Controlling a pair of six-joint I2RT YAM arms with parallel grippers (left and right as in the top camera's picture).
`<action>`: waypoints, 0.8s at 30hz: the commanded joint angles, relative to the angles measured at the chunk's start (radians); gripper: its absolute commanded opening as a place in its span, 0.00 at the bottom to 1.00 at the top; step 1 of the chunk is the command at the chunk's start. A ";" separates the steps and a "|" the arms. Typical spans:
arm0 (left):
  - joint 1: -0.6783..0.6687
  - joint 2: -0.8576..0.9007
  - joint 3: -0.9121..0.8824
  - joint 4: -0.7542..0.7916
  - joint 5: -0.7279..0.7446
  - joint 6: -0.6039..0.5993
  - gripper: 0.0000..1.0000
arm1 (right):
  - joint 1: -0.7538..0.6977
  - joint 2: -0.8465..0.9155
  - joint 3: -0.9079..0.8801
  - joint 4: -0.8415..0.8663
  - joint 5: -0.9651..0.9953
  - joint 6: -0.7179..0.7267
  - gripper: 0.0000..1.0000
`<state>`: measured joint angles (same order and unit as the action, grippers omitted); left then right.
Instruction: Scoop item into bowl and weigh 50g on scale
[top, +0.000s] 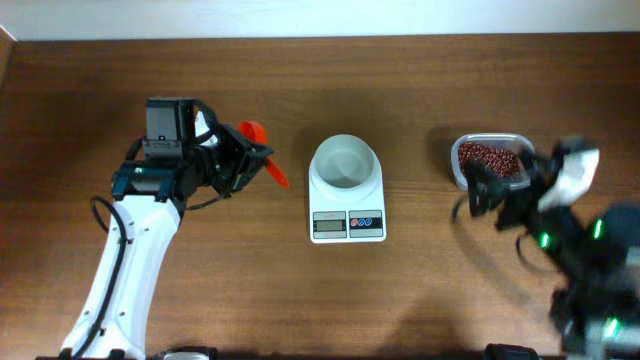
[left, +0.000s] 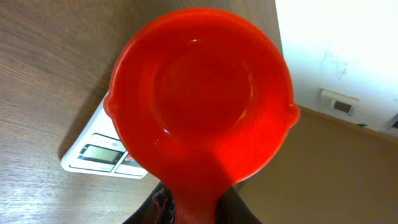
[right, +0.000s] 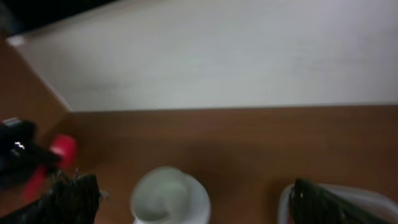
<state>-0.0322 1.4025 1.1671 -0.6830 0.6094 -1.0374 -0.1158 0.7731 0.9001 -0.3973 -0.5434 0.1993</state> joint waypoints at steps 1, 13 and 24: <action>0.002 -0.013 0.012 0.002 0.062 -0.083 0.00 | -0.003 0.212 0.186 -0.037 -0.350 0.019 0.99; 0.002 -0.013 0.012 0.001 0.206 -0.209 0.00 | 0.278 0.555 0.224 -0.109 -0.262 0.179 0.77; -0.050 -0.013 0.012 0.002 0.166 -0.352 0.00 | 0.837 0.555 0.224 0.173 0.351 0.330 0.73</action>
<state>-0.0414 1.4002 1.1679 -0.6834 0.8005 -1.3296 0.6579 1.3399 1.1099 -0.2474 -0.3511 0.5079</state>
